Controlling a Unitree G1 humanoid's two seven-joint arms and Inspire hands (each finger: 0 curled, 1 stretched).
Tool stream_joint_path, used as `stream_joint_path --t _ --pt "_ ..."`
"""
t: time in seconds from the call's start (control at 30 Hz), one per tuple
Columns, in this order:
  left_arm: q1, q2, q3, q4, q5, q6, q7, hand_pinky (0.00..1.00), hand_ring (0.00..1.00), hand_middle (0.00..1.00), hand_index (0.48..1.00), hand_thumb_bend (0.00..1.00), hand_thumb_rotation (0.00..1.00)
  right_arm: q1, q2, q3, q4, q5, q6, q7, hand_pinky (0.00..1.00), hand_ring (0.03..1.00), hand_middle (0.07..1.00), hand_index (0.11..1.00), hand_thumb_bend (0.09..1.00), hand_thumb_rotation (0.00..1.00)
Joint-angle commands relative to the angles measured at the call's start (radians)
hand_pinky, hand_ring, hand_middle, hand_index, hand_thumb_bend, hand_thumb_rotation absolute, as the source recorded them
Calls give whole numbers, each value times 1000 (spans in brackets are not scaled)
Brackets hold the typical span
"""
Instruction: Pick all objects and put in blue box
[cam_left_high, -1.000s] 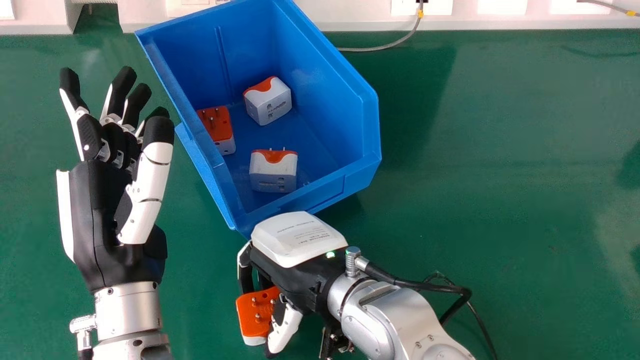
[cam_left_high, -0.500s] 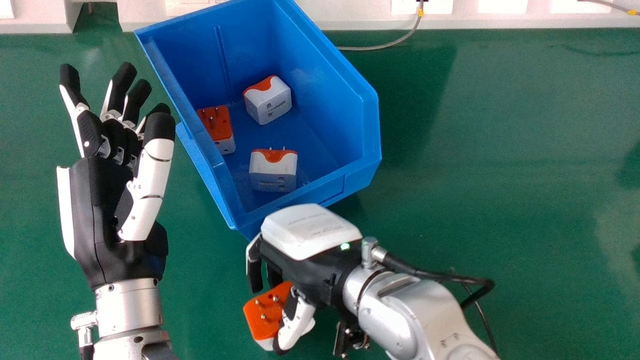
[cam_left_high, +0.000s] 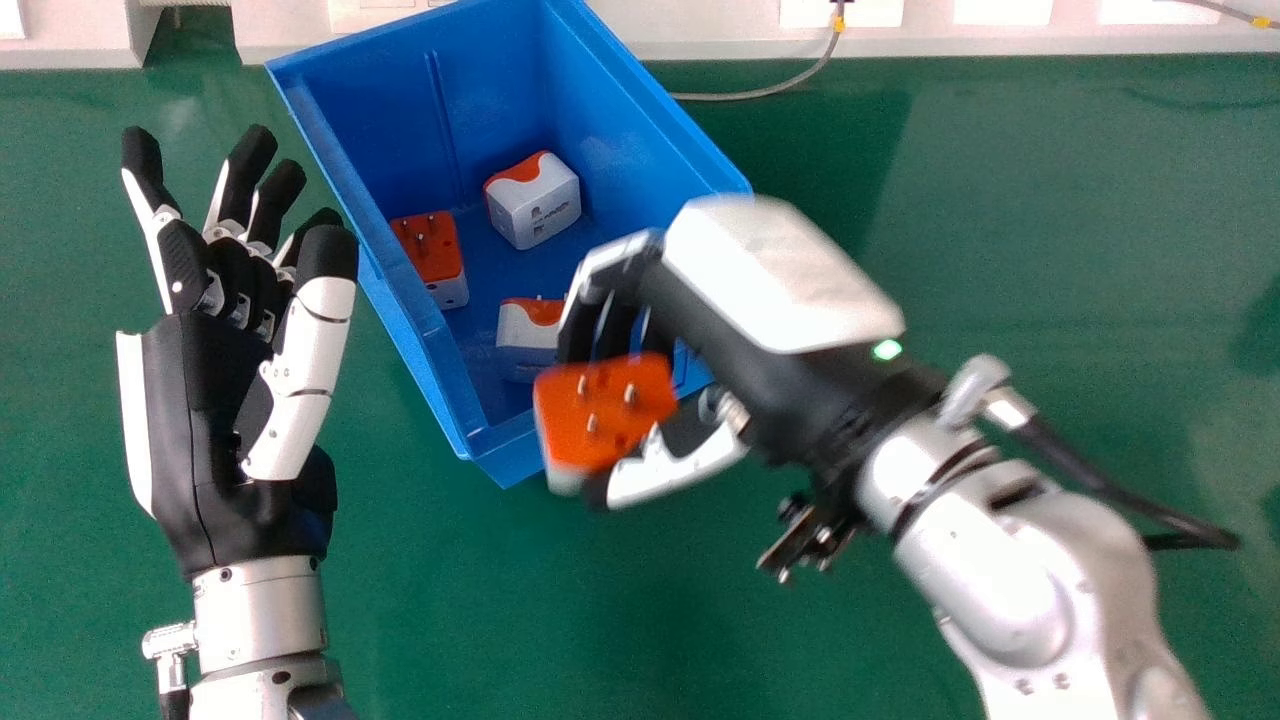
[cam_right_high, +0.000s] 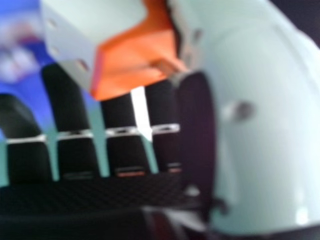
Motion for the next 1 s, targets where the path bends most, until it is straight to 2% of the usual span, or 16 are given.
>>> stream_joint_path --t 0.0,0.07,0.23,0.33,0.57,0.73,0.97 --pt "-3 -7 -1 -22 -1 -6 3 847 905 919 901 649 454 -77 23 -47 9 39 -62 -107 198 405 489 497 513 0" --pt "-6 -7 1 -19 -7 -6 3 853 908 921 899 651 448 -129 36 -67 60 52 -90 -177 175 396 485 500 513 0" --pt "-15 -1 6 -5 -8 -18 -2 854 909 922 900 651 448 -286 56 -60 258 41 -141 -304 173 395 485 500 513 0" --pt "-18 3 8 0 -11 -22 -8 859 909 922 898 652 453 -370 70 -40 407 33 -176 -372 217 395 486 505 514 0" --pt "-26 6 13 11 -3 -33 -9 869 909 923 895 636 454 -550 130 18 792 21 -258 -582 254 406 484 505 515 0" --pt "-30 4 14 15 2 -44 -8 870 904 916 887 633 447 -671 143 77 1061 0 -298 -668 309 410 478 513 515 0" --pt "-26 0 14 12 10 -45 -1 861 893 907 880 639 443 -718 146 101 1186 7 -326 -764 304 421 483 503 517 0"
